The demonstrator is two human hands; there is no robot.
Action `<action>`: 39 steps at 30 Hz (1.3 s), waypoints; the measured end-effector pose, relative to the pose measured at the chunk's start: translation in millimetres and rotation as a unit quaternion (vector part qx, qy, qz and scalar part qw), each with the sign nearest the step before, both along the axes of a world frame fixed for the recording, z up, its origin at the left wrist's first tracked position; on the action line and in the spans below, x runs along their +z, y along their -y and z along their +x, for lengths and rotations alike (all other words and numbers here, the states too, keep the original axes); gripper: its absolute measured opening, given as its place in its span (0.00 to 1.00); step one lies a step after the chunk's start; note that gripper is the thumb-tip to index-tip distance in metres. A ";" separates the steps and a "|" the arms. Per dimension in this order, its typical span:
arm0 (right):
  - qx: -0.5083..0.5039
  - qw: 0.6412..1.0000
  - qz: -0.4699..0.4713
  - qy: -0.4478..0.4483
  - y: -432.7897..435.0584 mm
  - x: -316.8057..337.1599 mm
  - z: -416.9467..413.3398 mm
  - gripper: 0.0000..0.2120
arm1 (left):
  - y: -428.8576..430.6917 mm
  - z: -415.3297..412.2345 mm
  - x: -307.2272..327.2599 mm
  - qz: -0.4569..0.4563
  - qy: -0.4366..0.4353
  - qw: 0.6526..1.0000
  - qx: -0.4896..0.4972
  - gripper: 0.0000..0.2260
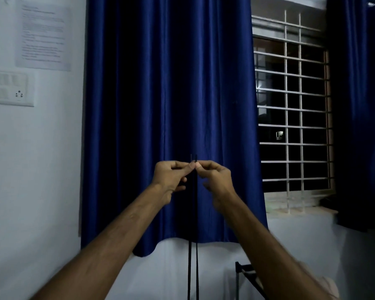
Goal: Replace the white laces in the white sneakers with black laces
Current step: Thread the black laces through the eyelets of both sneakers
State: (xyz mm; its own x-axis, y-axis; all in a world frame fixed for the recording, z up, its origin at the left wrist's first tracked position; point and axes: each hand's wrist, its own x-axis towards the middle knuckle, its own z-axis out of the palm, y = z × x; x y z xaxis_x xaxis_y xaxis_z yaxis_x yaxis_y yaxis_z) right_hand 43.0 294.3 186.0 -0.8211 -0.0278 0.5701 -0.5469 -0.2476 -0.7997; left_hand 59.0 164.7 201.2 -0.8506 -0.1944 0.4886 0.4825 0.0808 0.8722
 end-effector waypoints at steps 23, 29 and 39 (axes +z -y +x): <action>-0.259 0.956 0.138 0.008 -35.7 -125.0 -52.0 0.08 | 24.8 -7.3 -170.1 -0.209 0.119 0.953 -0.183 0.12; -0.209 0.956 0.204 0.034 7.6 -225.4 -20.0 0.11 | 14.6 -14.3 -181.8 -0.121 0.109 0.978 -0.133 0.12; -0.023 0.986 0.122 0.110 30.4 -234.9 8.6 0.28 | -5.7 -21.4 -200.2 0.036 0.192 0.980 -0.032 0.14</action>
